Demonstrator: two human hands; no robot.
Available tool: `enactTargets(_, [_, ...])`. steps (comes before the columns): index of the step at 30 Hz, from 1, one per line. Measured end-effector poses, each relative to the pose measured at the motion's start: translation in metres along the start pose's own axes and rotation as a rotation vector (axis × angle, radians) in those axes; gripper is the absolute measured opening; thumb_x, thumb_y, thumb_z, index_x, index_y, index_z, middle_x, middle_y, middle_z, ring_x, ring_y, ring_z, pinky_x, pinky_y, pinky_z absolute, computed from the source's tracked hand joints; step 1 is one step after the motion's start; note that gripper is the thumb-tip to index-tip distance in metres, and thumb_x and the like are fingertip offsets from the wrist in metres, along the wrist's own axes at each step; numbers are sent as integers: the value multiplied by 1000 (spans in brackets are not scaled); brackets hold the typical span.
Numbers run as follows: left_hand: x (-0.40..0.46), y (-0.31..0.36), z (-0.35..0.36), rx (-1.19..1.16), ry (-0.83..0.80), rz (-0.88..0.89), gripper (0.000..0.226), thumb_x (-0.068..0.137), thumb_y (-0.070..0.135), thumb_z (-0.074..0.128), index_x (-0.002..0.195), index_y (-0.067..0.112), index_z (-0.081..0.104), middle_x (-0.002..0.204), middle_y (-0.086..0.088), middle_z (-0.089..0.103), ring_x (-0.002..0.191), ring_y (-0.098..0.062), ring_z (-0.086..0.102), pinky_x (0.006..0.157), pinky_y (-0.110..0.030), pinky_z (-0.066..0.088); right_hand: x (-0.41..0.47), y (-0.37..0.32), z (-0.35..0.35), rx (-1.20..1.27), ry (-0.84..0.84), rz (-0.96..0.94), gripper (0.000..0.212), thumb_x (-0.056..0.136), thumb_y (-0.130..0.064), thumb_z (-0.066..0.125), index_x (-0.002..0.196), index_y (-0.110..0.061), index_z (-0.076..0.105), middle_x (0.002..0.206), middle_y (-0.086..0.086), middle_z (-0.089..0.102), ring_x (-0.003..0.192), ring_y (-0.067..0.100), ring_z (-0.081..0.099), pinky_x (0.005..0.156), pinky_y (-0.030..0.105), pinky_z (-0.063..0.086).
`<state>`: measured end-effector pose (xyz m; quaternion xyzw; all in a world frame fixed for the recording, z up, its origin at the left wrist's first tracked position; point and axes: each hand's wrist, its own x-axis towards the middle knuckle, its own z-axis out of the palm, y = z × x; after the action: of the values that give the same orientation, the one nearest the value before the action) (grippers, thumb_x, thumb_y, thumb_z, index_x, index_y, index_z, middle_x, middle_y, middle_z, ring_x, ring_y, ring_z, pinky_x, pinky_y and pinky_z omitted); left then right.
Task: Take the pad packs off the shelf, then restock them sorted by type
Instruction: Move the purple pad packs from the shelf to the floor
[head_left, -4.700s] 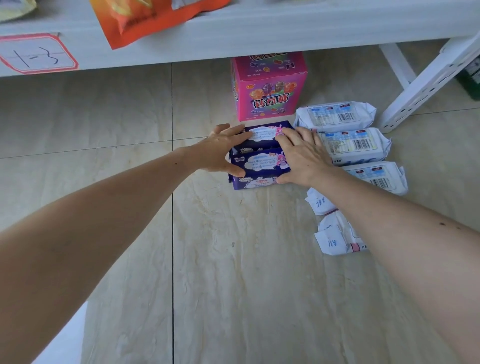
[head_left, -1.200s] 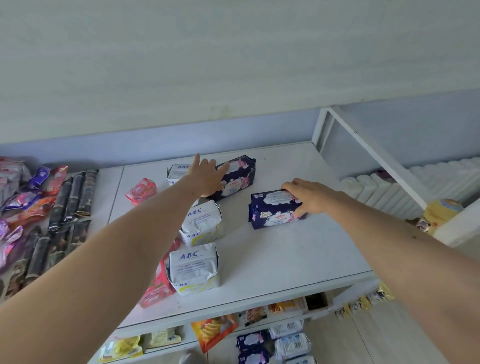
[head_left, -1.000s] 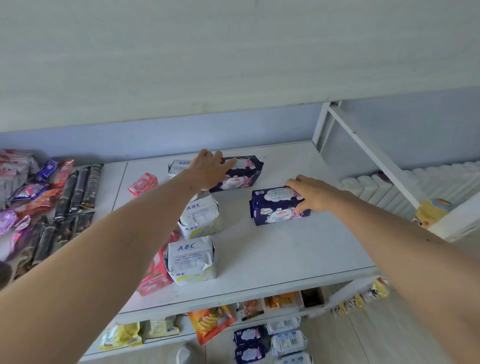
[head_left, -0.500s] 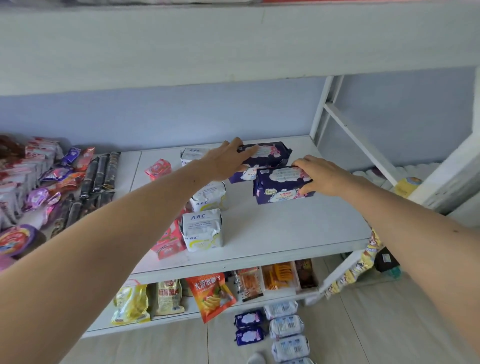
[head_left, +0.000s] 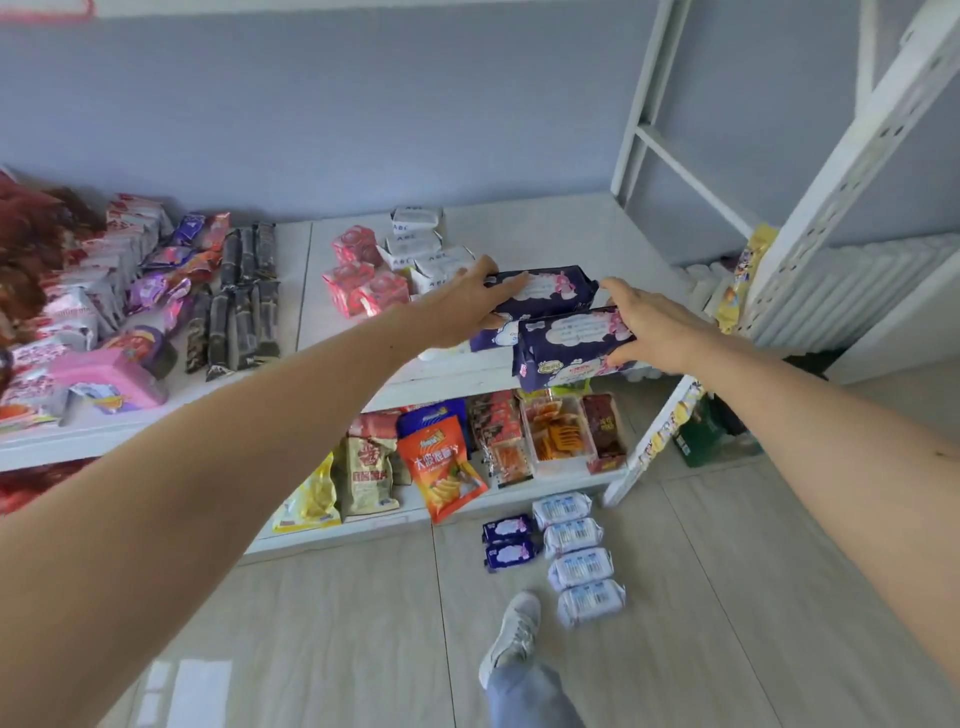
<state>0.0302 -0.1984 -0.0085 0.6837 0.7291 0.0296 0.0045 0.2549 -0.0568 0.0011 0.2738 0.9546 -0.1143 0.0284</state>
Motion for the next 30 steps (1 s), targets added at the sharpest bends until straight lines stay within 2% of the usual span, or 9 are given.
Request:
enactTargets(5, [-43, 28, 35, -60, -42, -21, 60, 96, 25, 49, 149, 21, 21, 135, -19, 30, 107, -36, 48, 98, -44, 43, -38, -10, 38, 9, -91, -27, 107, 78, -21, 78, 150, -29, -1, 146, 12, 40, 119, 30, 51, 97, 44, 45])
enactTargets(8, [-61, 39, 64, -110, -75, -49, 60, 96, 26, 51, 149, 21, 23, 134, -19, 31, 106, -36, 48, 97, -42, 42, -50, -7, 65, -2, -145, -61, 109, 81, -21, 75, 150, -33, -7, 145, 13, 39, 118, 31, 51, 95, 42, 45])
enactTargets(12, [-80, 54, 107, -187, -116, -110, 58, 96, 33, 47, 149, 23, 24, 136, -16, 29, 111, -33, 47, 101, -39, 41, -57, 3, 105, -44, -198, -127, 104, 82, -17, 74, 152, -34, -2, 147, 12, 35, 114, 29, 55, 87, 37, 48])
enactTargets(14, [-86, 60, 133, -246, -145, -150, 57, 96, 34, 46, 149, 24, 26, 138, -15, 28, 112, -30, 45, 102, -34, 40, -55, 12, 130, -68, -225, -153, 103, 82, -16, 73, 152, -34, 0, 146, 12, 36, 109, 30, 58, 86, 42, 51])
enactTargets(17, [-93, 66, 181, -347, -152, -209, 55, 95, 24, 52, 147, 21, 32, 137, -16, 30, 111, -28, 46, 94, -16, 32, -50, 31, 176, -74, -252, -197, 101, 82, -10, 72, 152, -33, 2, 133, 8, 46, 93, 27, 59, 77, 42, 52])
enactTargets(20, [-100, 71, 230, -506, -167, -275, 52, 95, 18, 55, 144, 20, 37, 134, -12, 31, 113, -18, 40, 90, -4, 23, -45, 47, 225, -67, -265, -226, 100, 82, -10, 72, 152, -32, 3, 133, 8, 46, 93, 26, 58, 74, 41, 52])
enactTargets(22, [-106, 71, 264, -564, -180, -305, 50, 95, 19, 53, 143, 20, 39, 137, -11, 30, 115, -16, 37, 94, -7, 25, -40, 54, 260, -40, -294, -228, 102, 82, -10, 72, 152, -34, 2, 135, 6, 44, 97, 26, 58, 76, 42, 53])
enactTargets(24, [-111, 68, 303, -593, -172, -304, 50, 94, 19, 54, 143, 18, 40, 138, -13, 31, 122, -22, 38, 102, -16, 29, -35, 60, 300, -19, -313, -225, 105, 82, -4, 70, 150, -37, -3, 130, 4, 44, 91, 28, 59, 73, 45, 53])
enactTargets(30, [-136, 53, 455, -692, -202, -304, 51, 93, 17, 56, 142, 17, 42, 136, -13, 32, 126, -24, 38, 103, -10, 24, -27, 70, 444, 50, -382, -175, 96, 84, -5, 68, 153, -31, 6, 137, 8, 42, 107, 30, 56, 83, 44, 49])
